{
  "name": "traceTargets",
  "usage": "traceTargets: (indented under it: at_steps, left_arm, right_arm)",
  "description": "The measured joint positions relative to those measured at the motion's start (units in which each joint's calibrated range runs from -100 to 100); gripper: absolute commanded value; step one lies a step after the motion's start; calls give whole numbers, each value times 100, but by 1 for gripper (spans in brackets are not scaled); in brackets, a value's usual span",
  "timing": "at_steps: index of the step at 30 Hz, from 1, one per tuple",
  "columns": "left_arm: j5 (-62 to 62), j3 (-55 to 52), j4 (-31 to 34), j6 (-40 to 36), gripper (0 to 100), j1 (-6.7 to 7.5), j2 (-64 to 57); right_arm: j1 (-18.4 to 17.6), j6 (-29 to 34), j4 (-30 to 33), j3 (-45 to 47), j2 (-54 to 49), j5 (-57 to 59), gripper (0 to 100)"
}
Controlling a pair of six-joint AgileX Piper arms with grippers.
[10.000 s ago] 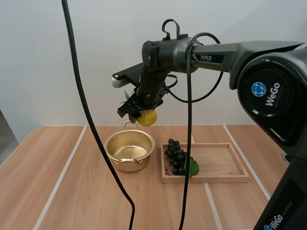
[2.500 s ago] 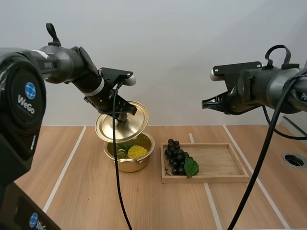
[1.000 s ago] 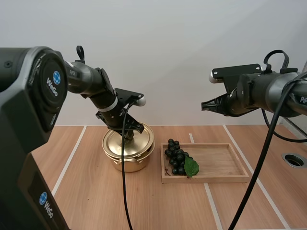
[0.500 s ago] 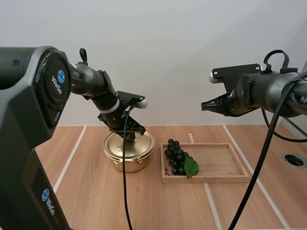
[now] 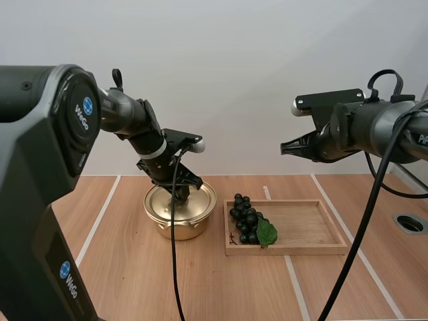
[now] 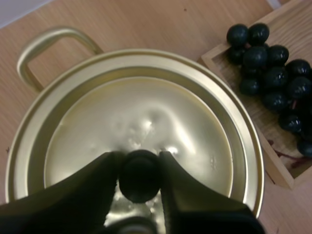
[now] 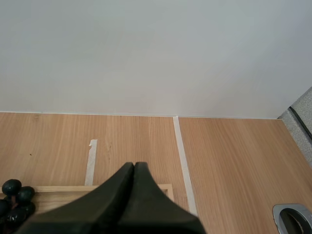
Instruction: Open the pot, put the pineapple inside, and close it
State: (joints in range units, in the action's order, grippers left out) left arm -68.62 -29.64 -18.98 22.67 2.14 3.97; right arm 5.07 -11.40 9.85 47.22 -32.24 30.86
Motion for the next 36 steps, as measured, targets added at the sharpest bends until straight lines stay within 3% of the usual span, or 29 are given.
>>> traceTargets:
  at_steps: [1, 16, 33, 35, 36]
  left_arm:
    - [45, 0, 0, 0, 100, 0, 27]
    - [65, 174, 137, -37, 100, 0, -111]
    - [-1067, 2150, 209, -104, 100, 0, -2898]
    - [-1067, 2242, 247, -113, 91, 0, -3212]
    - [-1067, 2260, 258, -113, 76, 0, -3327]
  right_arm:
    - [0, 0, 0, 0, 0, 0, 0]
    - [0, -29, 0, 0, 0, 0, 0]
    - [0, -40, 0, 0, 0, -16, 0]
    - [0, -40, 0, 0, 0, -57, 0]
    - [0, -40, 0, 0, -4, -57, 0]
